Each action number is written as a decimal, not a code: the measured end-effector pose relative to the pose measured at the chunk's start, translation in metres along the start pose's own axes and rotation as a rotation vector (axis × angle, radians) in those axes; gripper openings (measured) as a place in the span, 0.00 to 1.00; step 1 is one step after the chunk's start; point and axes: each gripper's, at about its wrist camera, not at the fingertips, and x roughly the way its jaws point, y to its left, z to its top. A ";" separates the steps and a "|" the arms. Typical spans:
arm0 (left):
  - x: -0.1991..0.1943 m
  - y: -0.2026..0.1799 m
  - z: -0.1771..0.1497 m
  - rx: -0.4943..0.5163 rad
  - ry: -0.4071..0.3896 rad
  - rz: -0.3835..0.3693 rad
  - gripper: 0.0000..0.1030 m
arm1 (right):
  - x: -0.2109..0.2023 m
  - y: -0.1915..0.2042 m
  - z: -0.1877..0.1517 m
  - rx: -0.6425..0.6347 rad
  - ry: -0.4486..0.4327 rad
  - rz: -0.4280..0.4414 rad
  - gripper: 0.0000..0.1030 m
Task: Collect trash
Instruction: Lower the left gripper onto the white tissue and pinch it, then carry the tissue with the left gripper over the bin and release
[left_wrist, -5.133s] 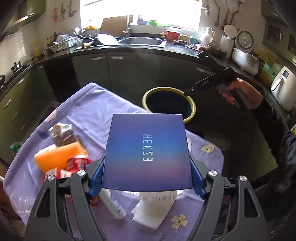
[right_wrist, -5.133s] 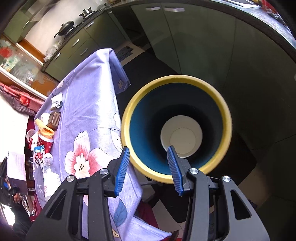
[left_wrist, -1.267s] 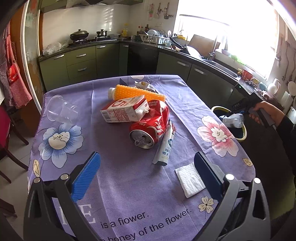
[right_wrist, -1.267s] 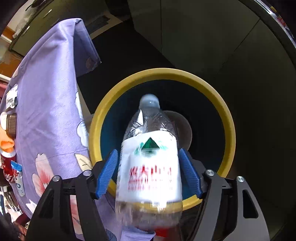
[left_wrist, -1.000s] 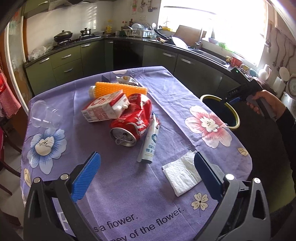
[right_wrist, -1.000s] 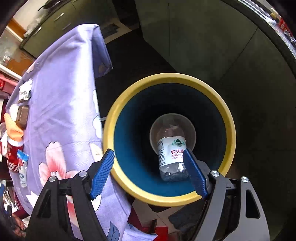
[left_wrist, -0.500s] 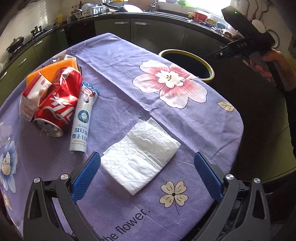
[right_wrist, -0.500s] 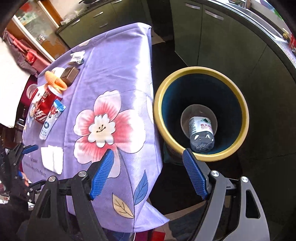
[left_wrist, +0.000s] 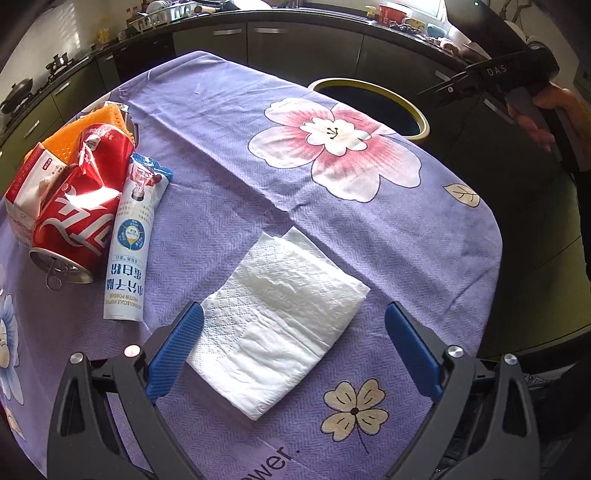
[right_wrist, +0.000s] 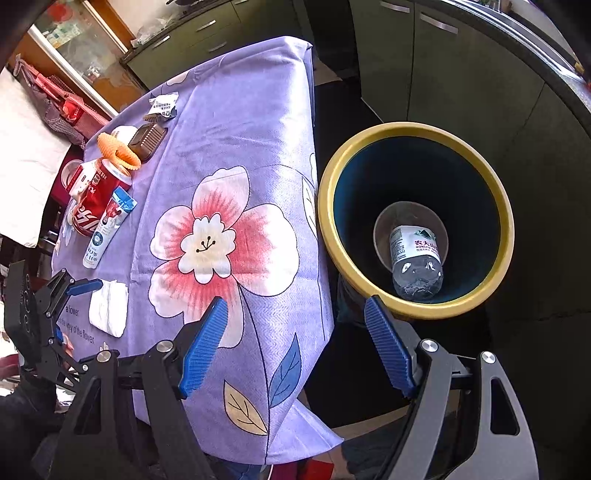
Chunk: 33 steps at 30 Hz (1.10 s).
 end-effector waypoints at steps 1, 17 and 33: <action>0.000 0.001 0.000 0.001 -0.002 0.011 0.84 | 0.000 0.000 0.000 0.000 -0.002 0.001 0.74; -0.016 0.001 0.000 0.019 -0.050 -0.007 0.12 | -0.004 0.002 0.000 -0.005 -0.020 0.019 0.74; -0.032 -0.064 0.136 0.191 -0.163 -0.180 0.10 | -0.053 -0.052 -0.029 0.092 -0.134 -0.020 0.74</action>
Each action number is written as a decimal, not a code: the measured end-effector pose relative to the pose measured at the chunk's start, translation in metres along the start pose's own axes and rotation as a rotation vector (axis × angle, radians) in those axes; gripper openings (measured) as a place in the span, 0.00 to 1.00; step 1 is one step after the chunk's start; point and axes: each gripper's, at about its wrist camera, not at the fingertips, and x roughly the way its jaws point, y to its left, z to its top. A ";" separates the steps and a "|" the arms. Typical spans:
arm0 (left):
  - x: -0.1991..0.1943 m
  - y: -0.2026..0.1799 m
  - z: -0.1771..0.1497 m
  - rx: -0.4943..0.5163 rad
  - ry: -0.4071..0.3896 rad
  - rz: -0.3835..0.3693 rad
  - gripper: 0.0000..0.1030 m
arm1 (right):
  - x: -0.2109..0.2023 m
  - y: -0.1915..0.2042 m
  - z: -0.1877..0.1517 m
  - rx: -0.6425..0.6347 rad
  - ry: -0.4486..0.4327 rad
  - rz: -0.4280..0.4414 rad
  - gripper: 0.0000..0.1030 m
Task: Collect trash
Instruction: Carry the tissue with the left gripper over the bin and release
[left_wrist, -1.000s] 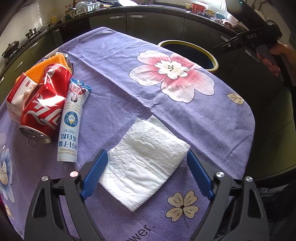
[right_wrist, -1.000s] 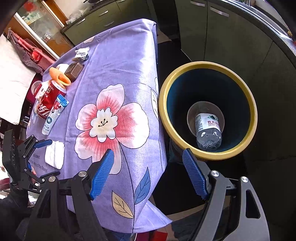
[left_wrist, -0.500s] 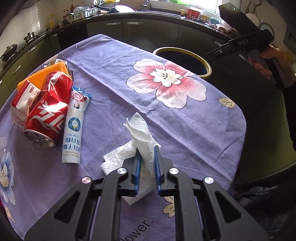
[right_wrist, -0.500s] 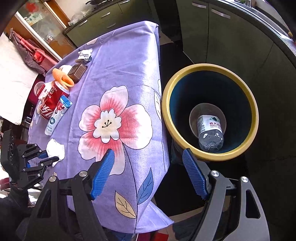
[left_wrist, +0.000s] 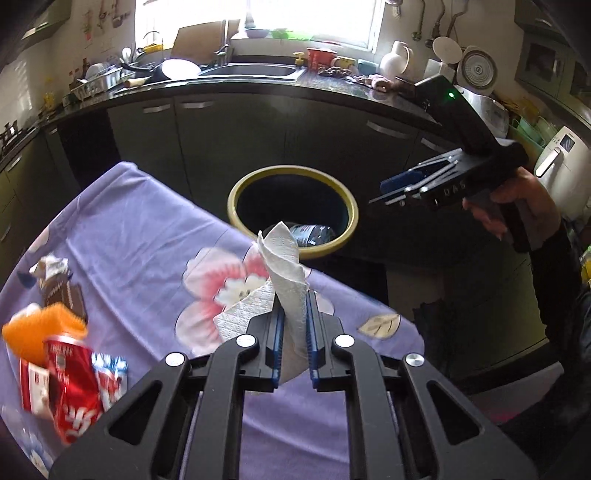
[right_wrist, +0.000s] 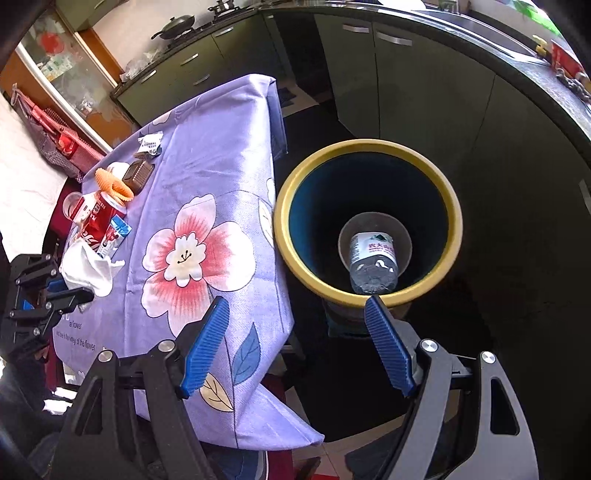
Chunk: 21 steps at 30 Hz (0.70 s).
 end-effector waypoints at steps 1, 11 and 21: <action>0.009 -0.003 0.013 0.008 0.003 -0.018 0.10 | -0.004 -0.007 -0.003 0.010 -0.008 -0.003 0.74; 0.143 -0.003 0.114 0.025 0.100 -0.045 0.11 | -0.018 -0.067 -0.032 0.113 -0.027 -0.025 0.73; 0.175 0.003 0.129 -0.038 0.103 -0.040 0.68 | -0.008 -0.083 -0.032 0.140 -0.010 -0.026 0.73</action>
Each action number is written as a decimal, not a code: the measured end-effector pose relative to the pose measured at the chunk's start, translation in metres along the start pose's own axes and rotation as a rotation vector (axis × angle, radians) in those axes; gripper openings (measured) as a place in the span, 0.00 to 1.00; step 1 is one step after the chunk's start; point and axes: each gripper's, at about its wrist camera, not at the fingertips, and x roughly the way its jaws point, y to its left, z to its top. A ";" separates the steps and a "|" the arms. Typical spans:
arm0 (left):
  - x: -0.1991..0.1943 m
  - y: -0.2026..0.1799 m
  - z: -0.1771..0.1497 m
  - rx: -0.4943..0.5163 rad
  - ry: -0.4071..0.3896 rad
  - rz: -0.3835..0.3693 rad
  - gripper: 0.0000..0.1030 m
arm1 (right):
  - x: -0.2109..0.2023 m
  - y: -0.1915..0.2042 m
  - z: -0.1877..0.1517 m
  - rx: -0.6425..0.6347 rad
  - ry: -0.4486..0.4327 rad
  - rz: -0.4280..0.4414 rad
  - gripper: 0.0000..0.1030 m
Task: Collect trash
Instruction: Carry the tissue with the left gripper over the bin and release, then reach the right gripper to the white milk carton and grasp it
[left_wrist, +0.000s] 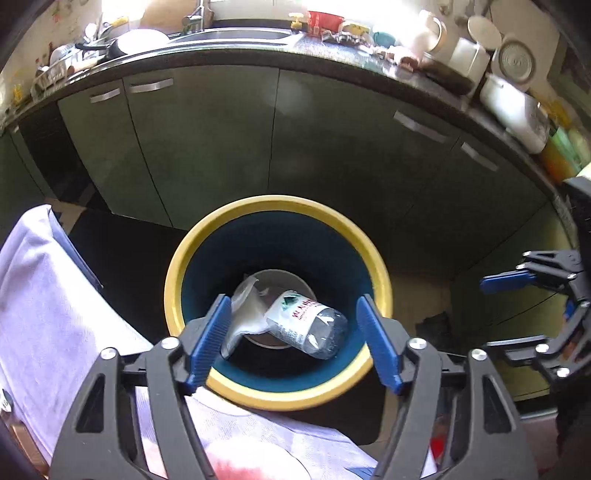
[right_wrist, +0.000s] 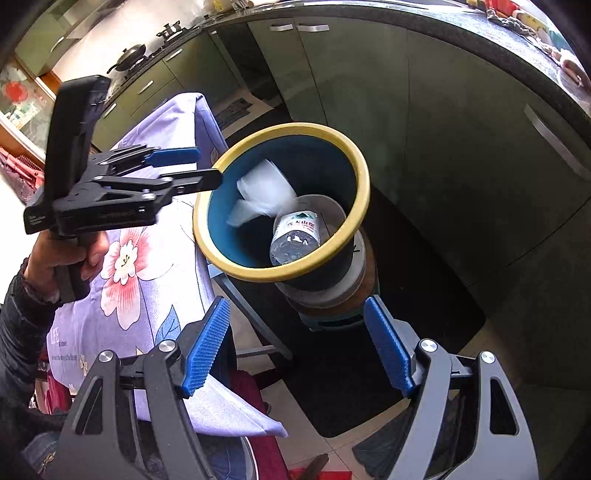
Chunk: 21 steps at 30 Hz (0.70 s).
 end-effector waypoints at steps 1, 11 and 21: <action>-0.011 -0.001 -0.006 -0.003 -0.021 -0.003 0.68 | 0.001 0.004 0.001 -0.008 0.000 0.002 0.73; -0.178 0.004 -0.133 -0.047 -0.306 0.192 0.82 | 0.021 0.085 0.018 -0.180 0.036 0.037 0.73; -0.297 0.063 -0.289 -0.335 -0.341 0.441 0.86 | 0.047 0.248 0.031 -0.487 0.083 0.124 0.73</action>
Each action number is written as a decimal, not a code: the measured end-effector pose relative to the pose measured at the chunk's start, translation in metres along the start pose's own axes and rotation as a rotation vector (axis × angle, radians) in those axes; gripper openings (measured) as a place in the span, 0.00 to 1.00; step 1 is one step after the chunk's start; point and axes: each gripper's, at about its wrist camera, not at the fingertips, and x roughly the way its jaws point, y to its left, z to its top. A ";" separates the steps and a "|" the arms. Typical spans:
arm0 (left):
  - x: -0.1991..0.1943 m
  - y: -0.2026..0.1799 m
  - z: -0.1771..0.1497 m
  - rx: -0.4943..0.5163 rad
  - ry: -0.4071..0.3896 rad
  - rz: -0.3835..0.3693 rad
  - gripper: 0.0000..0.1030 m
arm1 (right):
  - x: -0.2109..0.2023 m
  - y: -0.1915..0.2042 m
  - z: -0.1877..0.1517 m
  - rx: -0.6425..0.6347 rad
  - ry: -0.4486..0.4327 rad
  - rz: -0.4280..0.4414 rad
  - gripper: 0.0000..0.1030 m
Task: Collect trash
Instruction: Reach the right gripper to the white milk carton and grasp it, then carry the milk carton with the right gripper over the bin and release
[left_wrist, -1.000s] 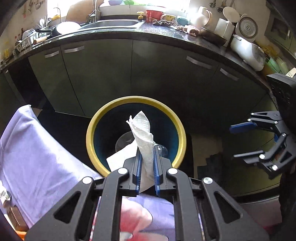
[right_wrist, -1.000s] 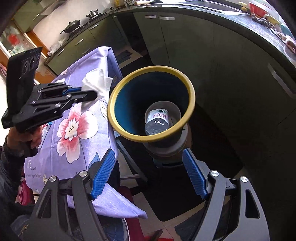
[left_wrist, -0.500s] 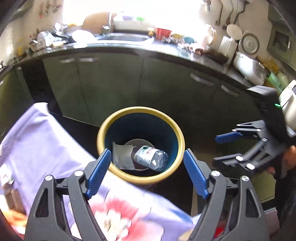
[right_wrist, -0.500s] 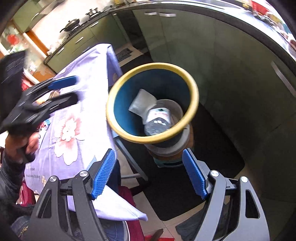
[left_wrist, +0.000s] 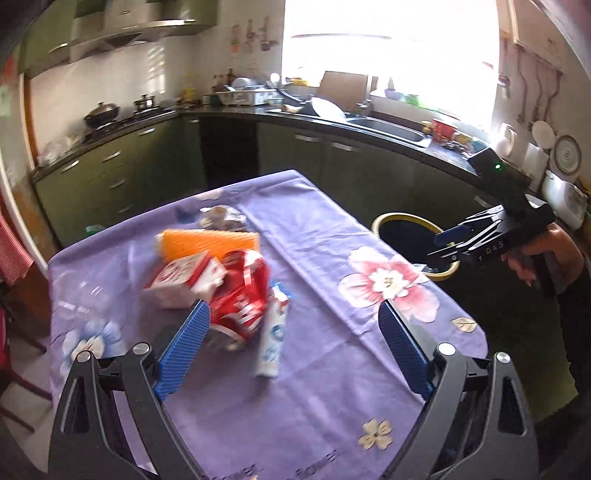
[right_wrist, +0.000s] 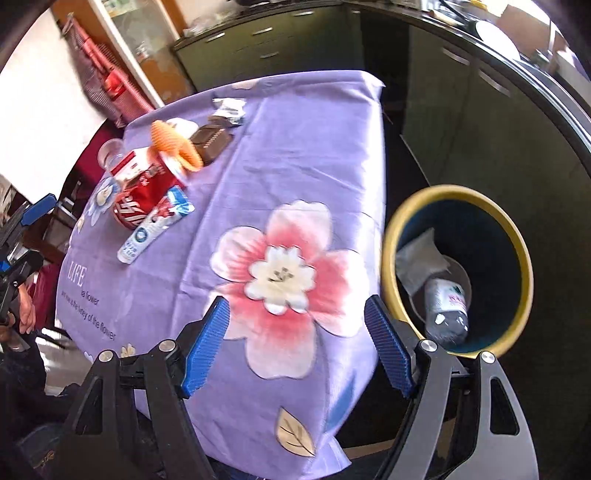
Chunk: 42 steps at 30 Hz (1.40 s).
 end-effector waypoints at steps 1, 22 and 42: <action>-0.006 0.013 -0.007 -0.029 0.002 0.023 0.86 | 0.004 0.015 0.009 -0.030 0.004 0.016 0.73; -0.037 0.087 -0.058 -0.183 0.002 0.099 0.86 | 0.102 0.215 0.147 -0.493 0.016 0.117 0.75; -0.030 0.090 -0.064 -0.193 0.018 0.083 0.87 | 0.153 0.216 0.154 -0.443 0.024 0.091 0.50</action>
